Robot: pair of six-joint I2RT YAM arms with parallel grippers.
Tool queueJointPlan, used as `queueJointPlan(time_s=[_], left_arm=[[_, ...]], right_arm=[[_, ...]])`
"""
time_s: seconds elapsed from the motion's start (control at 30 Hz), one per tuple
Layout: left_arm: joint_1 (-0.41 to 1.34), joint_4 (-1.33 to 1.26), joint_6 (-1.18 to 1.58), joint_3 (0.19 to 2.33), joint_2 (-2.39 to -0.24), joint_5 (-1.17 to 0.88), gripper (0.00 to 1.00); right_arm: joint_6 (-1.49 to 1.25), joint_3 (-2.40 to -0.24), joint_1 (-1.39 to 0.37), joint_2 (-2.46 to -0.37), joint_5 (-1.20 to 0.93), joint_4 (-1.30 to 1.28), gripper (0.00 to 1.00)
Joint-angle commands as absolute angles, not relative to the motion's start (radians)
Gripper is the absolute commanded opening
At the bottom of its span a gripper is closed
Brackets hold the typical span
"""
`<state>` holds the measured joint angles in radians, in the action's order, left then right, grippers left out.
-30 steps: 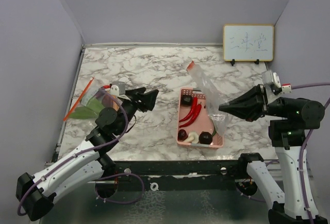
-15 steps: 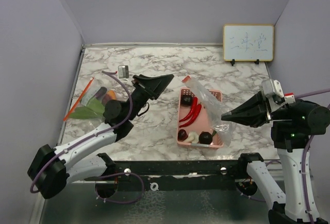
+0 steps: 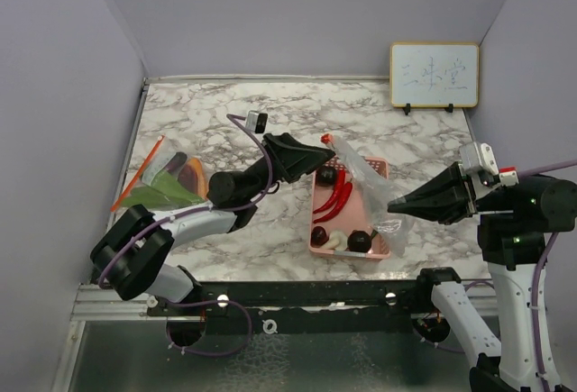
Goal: Place the food in the zip-top bag and seal the zipper
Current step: Pick up the zipper food storage bag at the center of the board, then open the zipper of the food storage bag at the center of the board.
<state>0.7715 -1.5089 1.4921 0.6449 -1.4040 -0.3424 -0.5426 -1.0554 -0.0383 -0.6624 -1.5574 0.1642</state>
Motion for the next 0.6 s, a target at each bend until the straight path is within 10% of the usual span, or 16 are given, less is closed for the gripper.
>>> queueJointPlan(time_s=[0.0, 0.57], left_arm=[[0.768, -1.776, 1.644, 0.738, -1.442, -0.446, 0.57], [0.768, -1.775, 1.893, 0.681, -1.350, -0.262, 0.75]], right_arm=[[-0.483, -1.075, -0.043, -0.655, -1.587, 0.098, 0.02], [-0.267, -1.115, -0.044, -0.641, -1.630, -0.103, 0.02]])
